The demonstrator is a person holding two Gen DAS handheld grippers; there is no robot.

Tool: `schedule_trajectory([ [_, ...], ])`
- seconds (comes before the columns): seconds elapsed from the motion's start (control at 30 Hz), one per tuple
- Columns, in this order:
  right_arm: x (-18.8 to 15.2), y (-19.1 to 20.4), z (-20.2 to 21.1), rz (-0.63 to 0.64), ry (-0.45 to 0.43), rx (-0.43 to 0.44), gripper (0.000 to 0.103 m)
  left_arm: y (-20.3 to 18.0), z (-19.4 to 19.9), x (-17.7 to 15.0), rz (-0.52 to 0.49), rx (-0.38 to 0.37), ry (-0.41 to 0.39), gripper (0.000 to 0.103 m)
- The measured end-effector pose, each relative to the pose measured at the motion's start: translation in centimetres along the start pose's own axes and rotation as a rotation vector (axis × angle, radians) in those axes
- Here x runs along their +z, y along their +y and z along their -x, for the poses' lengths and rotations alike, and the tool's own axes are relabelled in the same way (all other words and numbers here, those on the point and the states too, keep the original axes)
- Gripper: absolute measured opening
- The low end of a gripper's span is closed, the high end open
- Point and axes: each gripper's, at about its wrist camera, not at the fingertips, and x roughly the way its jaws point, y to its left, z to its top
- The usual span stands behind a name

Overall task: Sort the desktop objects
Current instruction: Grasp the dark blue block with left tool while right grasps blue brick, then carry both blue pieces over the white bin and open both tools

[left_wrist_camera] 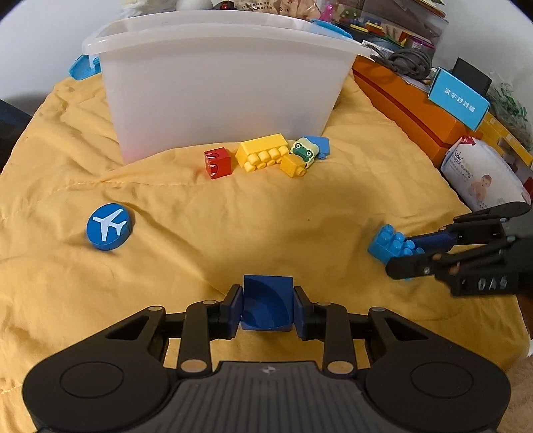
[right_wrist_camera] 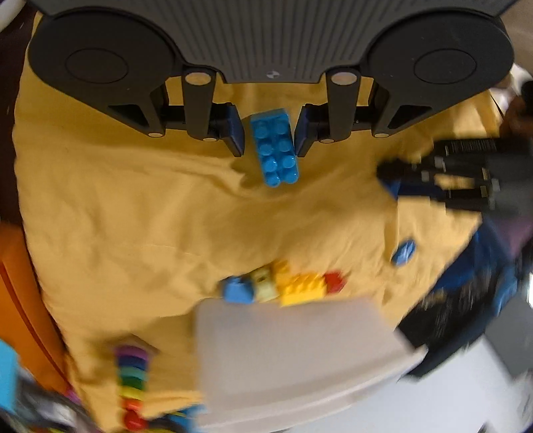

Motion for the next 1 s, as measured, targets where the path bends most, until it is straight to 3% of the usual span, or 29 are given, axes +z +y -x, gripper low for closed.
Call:
schedule_trajectory([
  [0.17,-0.6,1.6,-0.4,0.165,-0.004,-0.057,0.031,-1.1,-0.1,-0.4,-0.038,0.026,-0.018,0.038],
  [0.53,-0.4,2.4,-0.2,0.229,-0.010,-0.069,0.027,-0.9,0.5,-0.7,-0.001,-0.005,-0.042,0.034],
  [0.63,0.4,2.6,0.5,0.236,-0.039,-0.071,0.027,-0.8,2.5,1.0,0.001,-0.006,-0.115,0.034],
  [0.77,3.1,3.0,2.4,0.267,-0.127,-0.082,0.027,-0.1,6.6,5.3,0.004,0.005,-0.271,0.034],
  [0.93,9.3,3.3,5.8,0.291,-0.334,-0.118,0.027,0.8,10.5,11.7,-0.020,0.020,-0.443,0.034],
  [1.0,11.8,3.3,6.4,0.273,-0.396,-0.113,0.027,1.2,10.8,13.8,-0.020,0.034,-0.477,0.034],
])
